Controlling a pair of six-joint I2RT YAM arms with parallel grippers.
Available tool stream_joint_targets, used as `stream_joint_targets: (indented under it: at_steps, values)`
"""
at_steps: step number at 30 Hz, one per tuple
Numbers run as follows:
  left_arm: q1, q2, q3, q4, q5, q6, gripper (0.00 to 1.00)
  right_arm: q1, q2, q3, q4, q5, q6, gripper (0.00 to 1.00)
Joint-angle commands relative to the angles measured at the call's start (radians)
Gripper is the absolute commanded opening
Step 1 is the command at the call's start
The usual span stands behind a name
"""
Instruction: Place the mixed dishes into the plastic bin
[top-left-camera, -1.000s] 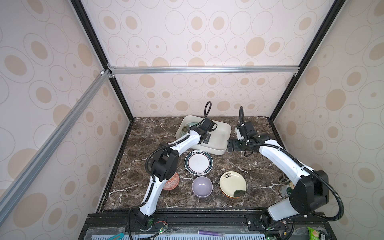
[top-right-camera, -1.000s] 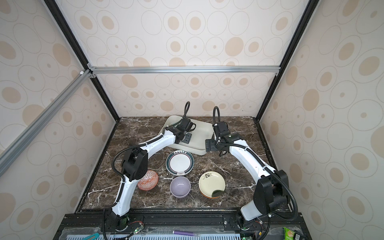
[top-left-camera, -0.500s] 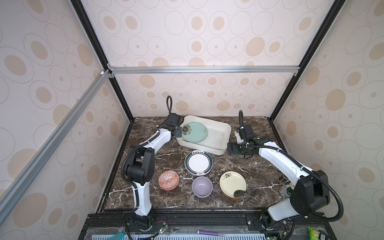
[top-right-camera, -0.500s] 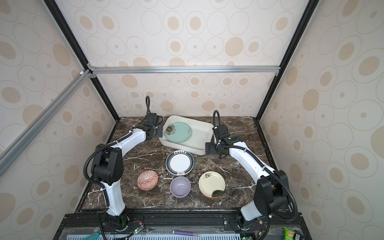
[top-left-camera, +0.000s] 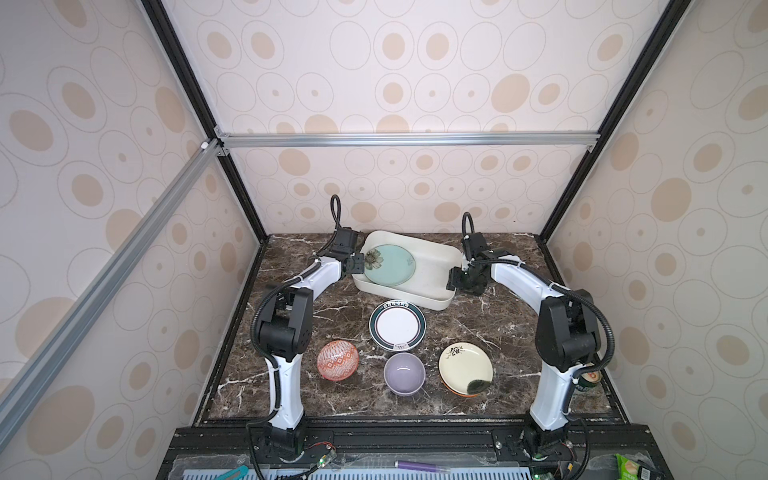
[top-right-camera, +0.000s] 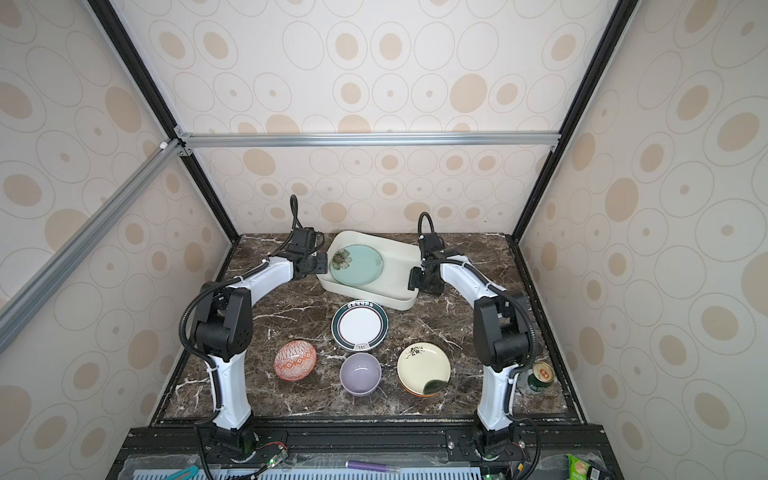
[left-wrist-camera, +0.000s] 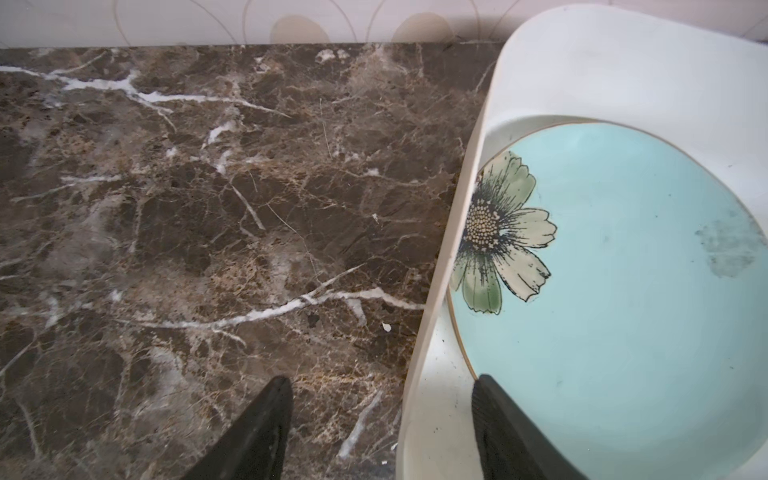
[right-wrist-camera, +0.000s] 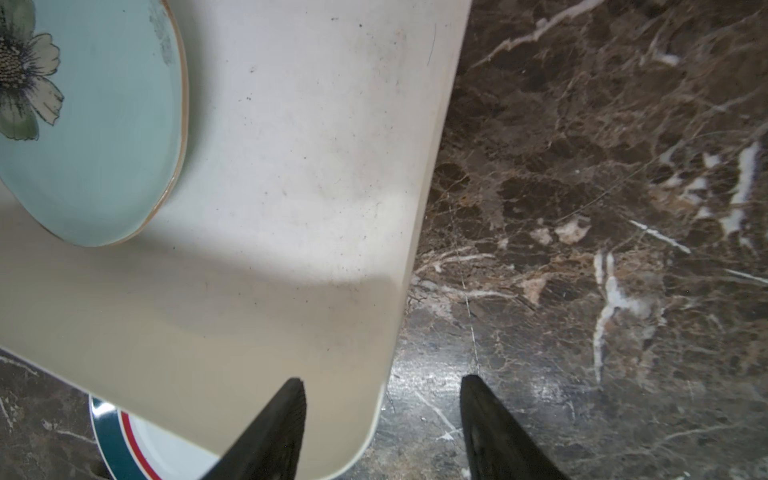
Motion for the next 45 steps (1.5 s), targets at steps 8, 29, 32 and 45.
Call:
stream_joint_targets:
  at_steps: [8,29,32,45]
  values:
    - [0.000,0.079,0.084,-0.009,0.038,-0.009,0.43,-0.020,0.128,0.163,-0.096,0.038,-0.023,0.42]
    - [-0.018,-0.047,-0.137,0.045,0.121,-0.083,0.04,-0.074,0.429,0.617,-0.247,-0.004,-0.107,0.35]
    - [-0.022,-0.074,-0.155,0.045,0.129,-0.097,0.05,-0.075,0.410,0.598,-0.228,0.013,-0.118,0.38]
    - [-0.052,-0.221,-0.272,0.072,0.095,-0.136,0.50,-0.081,0.238,0.493,-0.202,0.010,-0.153,0.57]
